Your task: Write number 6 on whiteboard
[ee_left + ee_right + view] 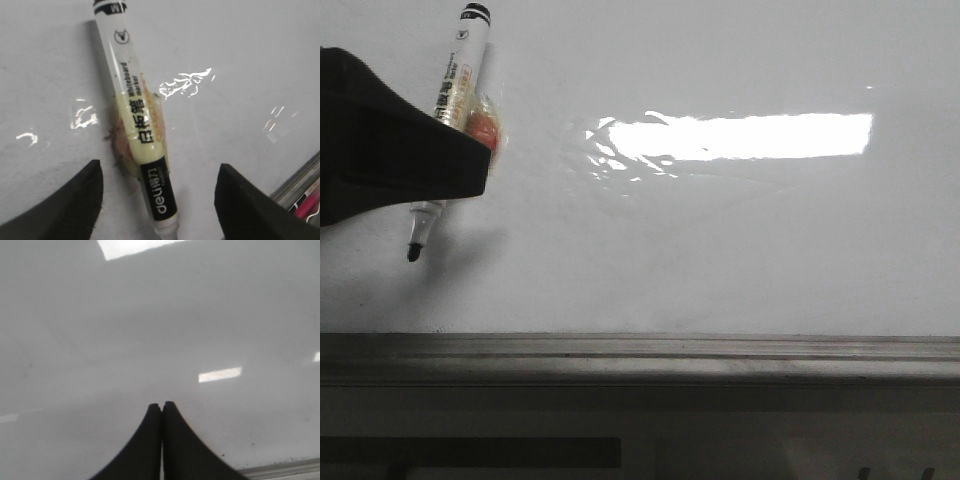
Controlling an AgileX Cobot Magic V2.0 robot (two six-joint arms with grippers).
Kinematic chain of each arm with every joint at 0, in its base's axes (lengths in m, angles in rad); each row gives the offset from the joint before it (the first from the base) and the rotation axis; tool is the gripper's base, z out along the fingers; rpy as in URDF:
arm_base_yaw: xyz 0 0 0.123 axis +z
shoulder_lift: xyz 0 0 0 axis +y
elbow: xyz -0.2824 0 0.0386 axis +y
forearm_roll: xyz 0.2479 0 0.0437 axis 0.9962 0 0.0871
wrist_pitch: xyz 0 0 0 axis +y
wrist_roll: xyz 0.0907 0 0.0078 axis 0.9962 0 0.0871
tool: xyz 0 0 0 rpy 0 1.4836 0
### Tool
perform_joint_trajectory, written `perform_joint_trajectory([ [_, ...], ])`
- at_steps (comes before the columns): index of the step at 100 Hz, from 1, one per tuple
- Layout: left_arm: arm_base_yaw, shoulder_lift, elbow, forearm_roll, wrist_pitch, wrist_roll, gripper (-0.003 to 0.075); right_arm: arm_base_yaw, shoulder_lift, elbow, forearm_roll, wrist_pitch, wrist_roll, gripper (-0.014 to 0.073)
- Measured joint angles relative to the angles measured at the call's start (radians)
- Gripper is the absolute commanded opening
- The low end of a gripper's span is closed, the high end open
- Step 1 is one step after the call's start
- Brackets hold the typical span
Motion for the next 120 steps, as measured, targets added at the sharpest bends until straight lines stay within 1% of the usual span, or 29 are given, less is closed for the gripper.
perform_joint_trajectory([
  [11,0.000,0.024,-0.005,0.000,-0.009,0.000,0.0375,0.021,0.000,0.000,0.000,0.000,0.000,-0.0064],
  [27,-0.009,0.057,-0.009,-0.018,-0.035,0.000,0.0358,0.068,0.000,0.000,0.000,0.000,0.000,-0.0064],
  [34,-0.009,0.071,-0.011,-0.018,-0.049,0.000,0.0315,0.085,0.000,0.000,0.000,0.000,0.000,-0.0064],
  [41,-0.009,0.082,-0.014,-0.028,-0.059,0.000,0.0225,0.094,0.000,0.000,0.000,0.000,0.000,-0.0064],
  [45,-0.009,0.088,-0.016,-0.038,-0.060,0.000,0.0134,0.096,0.000,0.000,0.000,0.000,0.000,-0.0064],
  [46,-0.009,0.088,-0.016,-0.040,-0.063,0.000,0.0134,0.096,0.000,0.000,0.000,0.000,0.000,-0.0064],
  [48,-0.009,0.093,-0.016,-0.045,-0.063,0.000,0.0078,0.096,0.000,0.000,0.000,0.000,0.000,-0.0064],
  [54,-0.009,0.101,-0.017,-0.052,-0.067,0.000,-0.0020,0.096,0.000,0.000,0.000,0.000,0.000,-0.0064],
  [60,-0.011,0.103,-0.019,-0.052,-0.069,0.000,-0.0019,0.102,0.000,0.000,0.005,0.000,0.000,-0.0064],
  [65,-0.011,0.103,-0.018,-0.052,-0.069,0.000,-0.0019,0.128,0.000,0.000,0.007,0.000,0.000,-0.0064],
  [80,-0.011,0.101,-0.018,-0.052,-0.060,0.000,-0.0019,0.249,0.000,-0.002,0.013,0.007,0.000,-0.0064],
  [91,-0.011,0.073,-0.018,-0.021,-0.009,0.000,-0.0019,0.320,0.007,-0.026,0.015,0.046,-0.024,-0.0064],
  [100,-0.017,0.035,-0.012,0.022,0.056,0.000,-0.0019,0.357,0.035,-0.063,0.015,0.079,-0.034,-0.0064],
  [108,-0.038,-0.017,-0.005,0.077,0.103,0.000,-0.0019,0.386,0.065,-0.098,0.020,0.084,-0.074,-0.0064],
  [120,-0.073,-0.078,-0.005,0.167,0.109,0.000,-0.0019,0.420,0.128,-0.147,0.077,0.084,-0.174,-0.0064],
])
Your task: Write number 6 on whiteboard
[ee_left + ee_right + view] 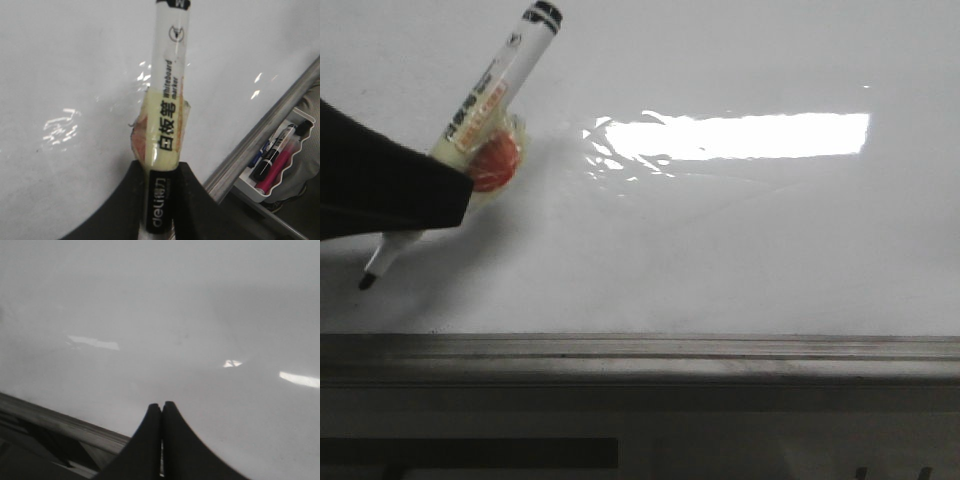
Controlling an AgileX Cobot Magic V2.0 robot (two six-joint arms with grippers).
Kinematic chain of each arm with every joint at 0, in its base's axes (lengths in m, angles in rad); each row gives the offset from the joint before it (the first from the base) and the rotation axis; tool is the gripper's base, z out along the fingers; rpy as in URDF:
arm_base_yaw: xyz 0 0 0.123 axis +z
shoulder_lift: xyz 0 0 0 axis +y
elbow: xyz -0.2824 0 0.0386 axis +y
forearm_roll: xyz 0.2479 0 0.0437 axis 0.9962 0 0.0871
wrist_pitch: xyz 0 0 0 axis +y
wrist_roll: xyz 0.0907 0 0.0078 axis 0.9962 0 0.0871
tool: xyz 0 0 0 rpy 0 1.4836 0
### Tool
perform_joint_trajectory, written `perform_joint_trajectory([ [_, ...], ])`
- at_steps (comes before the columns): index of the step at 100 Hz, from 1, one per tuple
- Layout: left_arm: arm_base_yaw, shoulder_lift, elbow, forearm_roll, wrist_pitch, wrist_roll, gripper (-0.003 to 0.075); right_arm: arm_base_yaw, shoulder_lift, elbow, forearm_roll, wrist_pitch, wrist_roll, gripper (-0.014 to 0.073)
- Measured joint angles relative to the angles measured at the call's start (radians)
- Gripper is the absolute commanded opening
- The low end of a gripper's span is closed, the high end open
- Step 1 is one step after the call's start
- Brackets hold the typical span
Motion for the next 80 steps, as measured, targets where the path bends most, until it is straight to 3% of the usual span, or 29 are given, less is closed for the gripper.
perform_joint_trajectory([
  [20,-0.030,-0.029,0.000,0.082,0.004,0.000,-0.0019,0.056,0.141,-0.070,0.148,-0.008,-0.193,-0.0062],
  [35,-0.036,-0.029,0.002,0.182,0.006,0.002,-0.0019,0.098,0.243,-0.109,0.172,-0.050,-0.239,-0.0054],
  [42,-0.038,-0.029,0.002,0.200,0.006,0.002,-0.0019,0.126,0.285,-0.129,0.175,-0.075,-0.247,0.0000],
  [61,-0.040,-0.029,0.002,0.292,0.004,0.002,-0.0019,0.280,0.389,-0.170,0.175,-0.152,-0.309,0.0249],
  [80,-0.040,-0.029,0.002,0.457,-0.002,0.004,-0.0019,0.533,0.506,-0.206,0.175,-0.261,-0.360,0.0264],
])
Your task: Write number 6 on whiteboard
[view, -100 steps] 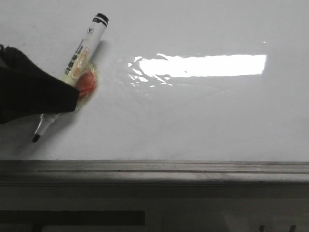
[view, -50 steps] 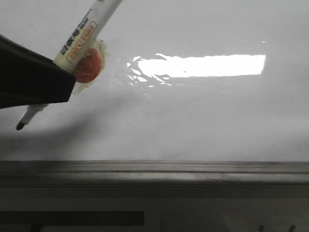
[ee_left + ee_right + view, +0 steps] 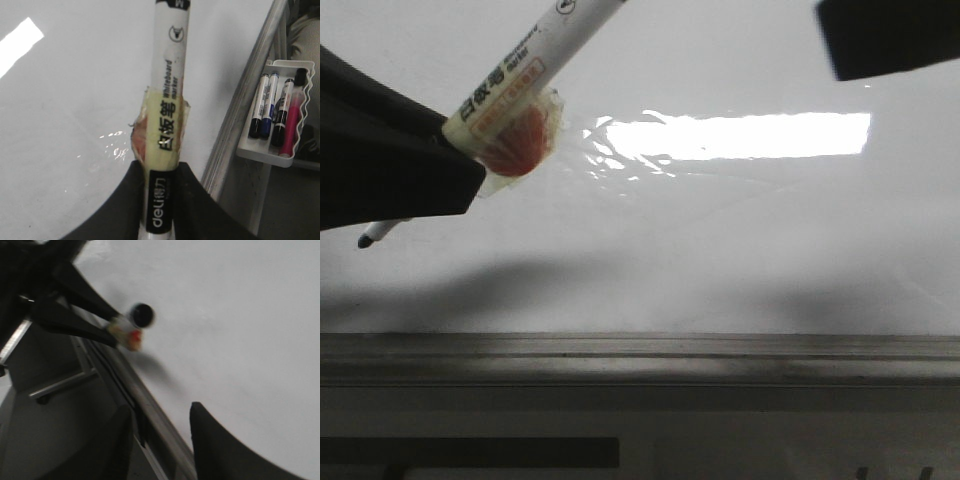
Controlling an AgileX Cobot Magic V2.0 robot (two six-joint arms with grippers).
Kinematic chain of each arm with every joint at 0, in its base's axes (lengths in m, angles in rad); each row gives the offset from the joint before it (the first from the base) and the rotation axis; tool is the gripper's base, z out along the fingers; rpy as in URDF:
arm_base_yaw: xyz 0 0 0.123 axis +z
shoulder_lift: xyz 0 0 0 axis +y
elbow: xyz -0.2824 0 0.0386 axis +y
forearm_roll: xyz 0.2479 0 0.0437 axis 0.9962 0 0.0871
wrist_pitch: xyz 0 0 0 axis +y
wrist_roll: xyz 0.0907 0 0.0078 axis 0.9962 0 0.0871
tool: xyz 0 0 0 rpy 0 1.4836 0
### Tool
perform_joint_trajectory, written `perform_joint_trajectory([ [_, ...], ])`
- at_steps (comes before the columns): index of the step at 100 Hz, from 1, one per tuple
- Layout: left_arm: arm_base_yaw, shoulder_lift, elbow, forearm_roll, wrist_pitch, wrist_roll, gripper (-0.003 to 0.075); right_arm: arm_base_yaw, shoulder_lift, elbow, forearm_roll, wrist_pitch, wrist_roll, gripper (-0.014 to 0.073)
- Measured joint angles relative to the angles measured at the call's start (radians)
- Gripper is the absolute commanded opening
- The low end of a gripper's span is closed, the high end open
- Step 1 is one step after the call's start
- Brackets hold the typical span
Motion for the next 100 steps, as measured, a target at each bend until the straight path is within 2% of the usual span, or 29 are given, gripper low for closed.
perform_joint_trajectory([
  [11,0.000,0.000,0.000,0.099,-0.005,0.000,-0.0019,0.097,0.074,-0.022,0.000,-0.074,-0.005,0.0264],
  [18,0.000,0.000,0.000,0.143,-0.012,0.000,-0.0019,0.118,0.111,-0.042,0.003,-0.104,-0.005,0.0264],
  [40,0.000,0.000,0.000,0.182,-0.024,0.000,-0.0019,0.126,0.169,-0.082,0.010,-0.126,-0.005,0.0264],
  [58,0.000,0.000,0.000,0.188,-0.020,0.000,-0.0019,0.131,0.144,-0.102,0.010,-0.141,-0.005,0.0264],
  [100,-0.008,-0.002,0.000,0.237,-0.077,0.000,-0.0019,0.131,0.165,-0.110,-0.094,-0.175,-0.005,0.0264],
])
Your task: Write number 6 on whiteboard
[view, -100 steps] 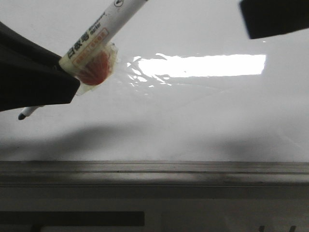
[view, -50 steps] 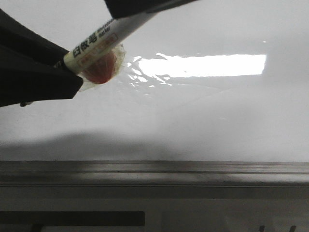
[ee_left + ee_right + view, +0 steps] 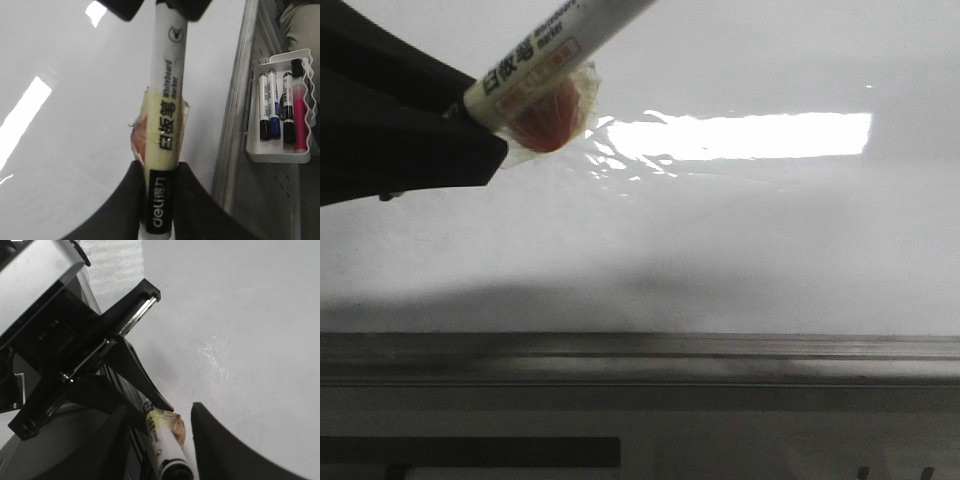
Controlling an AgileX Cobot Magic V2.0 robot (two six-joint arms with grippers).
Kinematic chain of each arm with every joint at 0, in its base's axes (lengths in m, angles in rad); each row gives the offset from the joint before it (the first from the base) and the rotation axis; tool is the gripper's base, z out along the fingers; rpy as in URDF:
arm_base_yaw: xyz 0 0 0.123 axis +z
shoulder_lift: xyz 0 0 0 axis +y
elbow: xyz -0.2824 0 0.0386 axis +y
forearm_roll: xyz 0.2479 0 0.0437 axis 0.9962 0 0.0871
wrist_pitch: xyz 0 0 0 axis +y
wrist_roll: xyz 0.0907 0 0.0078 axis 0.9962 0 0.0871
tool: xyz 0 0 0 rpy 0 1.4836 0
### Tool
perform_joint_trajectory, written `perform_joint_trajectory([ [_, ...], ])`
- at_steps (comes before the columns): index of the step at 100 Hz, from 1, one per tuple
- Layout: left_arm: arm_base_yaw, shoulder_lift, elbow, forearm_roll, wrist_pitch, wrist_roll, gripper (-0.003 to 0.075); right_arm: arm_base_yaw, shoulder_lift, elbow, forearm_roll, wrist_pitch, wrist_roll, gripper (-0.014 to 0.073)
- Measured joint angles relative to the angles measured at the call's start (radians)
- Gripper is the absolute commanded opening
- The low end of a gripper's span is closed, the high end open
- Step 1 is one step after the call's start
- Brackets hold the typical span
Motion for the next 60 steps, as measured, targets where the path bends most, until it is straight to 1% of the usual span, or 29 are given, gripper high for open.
perform_joint_trajectory([
  [14,0.000,0.000,0.000,0.013,-0.008,0.000,-0.0019,-0.007,0.012,0.000,-0.024,0.000,-0.002,0.0264],
  [34,0.000,0.000,0.000,0.015,-0.049,0.000,-0.0019,-0.058,0.014,0.000,-0.029,0.031,-0.004,0.0264],
  [60,0.000,0.000,0.002,0.015,-0.051,0.000,-0.0019,-0.063,0.019,0.000,0.017,0.074,-0.004,0.0260],
])
